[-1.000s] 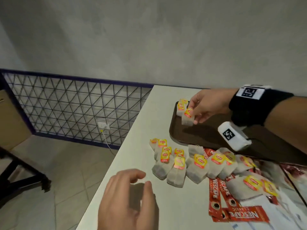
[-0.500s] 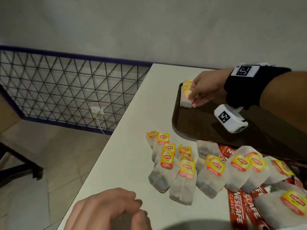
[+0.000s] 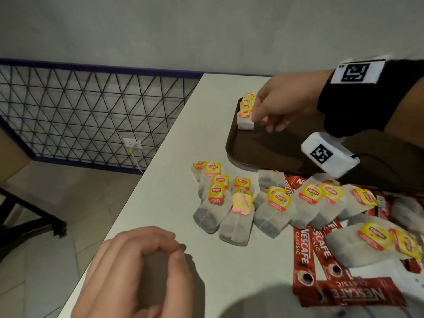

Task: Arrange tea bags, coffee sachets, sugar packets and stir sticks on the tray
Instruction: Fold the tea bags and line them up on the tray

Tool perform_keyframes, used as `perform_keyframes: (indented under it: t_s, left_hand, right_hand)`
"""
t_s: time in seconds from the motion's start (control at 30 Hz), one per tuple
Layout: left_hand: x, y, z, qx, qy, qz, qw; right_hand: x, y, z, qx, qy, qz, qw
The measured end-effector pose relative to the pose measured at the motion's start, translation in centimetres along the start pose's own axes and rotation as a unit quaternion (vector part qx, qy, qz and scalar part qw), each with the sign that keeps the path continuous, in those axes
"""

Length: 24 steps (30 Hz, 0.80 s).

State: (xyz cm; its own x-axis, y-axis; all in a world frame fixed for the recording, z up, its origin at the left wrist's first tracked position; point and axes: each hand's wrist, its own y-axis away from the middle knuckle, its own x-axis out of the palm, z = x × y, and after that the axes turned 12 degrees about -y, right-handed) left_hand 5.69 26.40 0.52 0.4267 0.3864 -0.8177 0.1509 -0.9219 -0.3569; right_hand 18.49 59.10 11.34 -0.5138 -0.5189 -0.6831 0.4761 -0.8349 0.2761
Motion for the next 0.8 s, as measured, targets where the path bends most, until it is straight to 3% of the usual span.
perform_keyframes:
  t_s: [0.03, 0.07, 0.1, 0.2, 0.5, 0.8]
  left_hand:
    - [-0.4, -0.8, -1.2, -0.063, 0.049, -0.077, 0.994]
    - [1.3, -0.3, -0.9, -0.073, 0.019, -0.193, 0.978]
    - [1.3, 0.4, -1.5, -0.076, -0.001, -0.241, 0.967]
    - [1.8, 0.5, -1.5, -0.061, -0.018, -0.292, 0.954]
    - [1.3, 0.8, -1.5, -0.114, -0.025, -0.221, 0.968]
    - [1.4, 0.9, -1.2, -0.109, -0.038, -0.204, 0.972]
  right_hand:
    - [0.5, 1.5, 0.1, -0.019, 0.036, 0.025, 0.999]
    - [1.2, 3.1, 0.3, -0.037, 0.069, 0.051, 0.996]
    - [2.0, 4.6, 0.4, -0.05, 0.095, 0.077, 0.991]
    - [4.2, 7.9, 0.9, -0.066, 0.131, 0.135, 0.98]
    - [7.1, 10.5, 0.7, -0.037, 0.142, 0.138, 0.98]
    - [7.4, 12.7, 0.5, -0.084, 0.136, 0.138, 0.977]
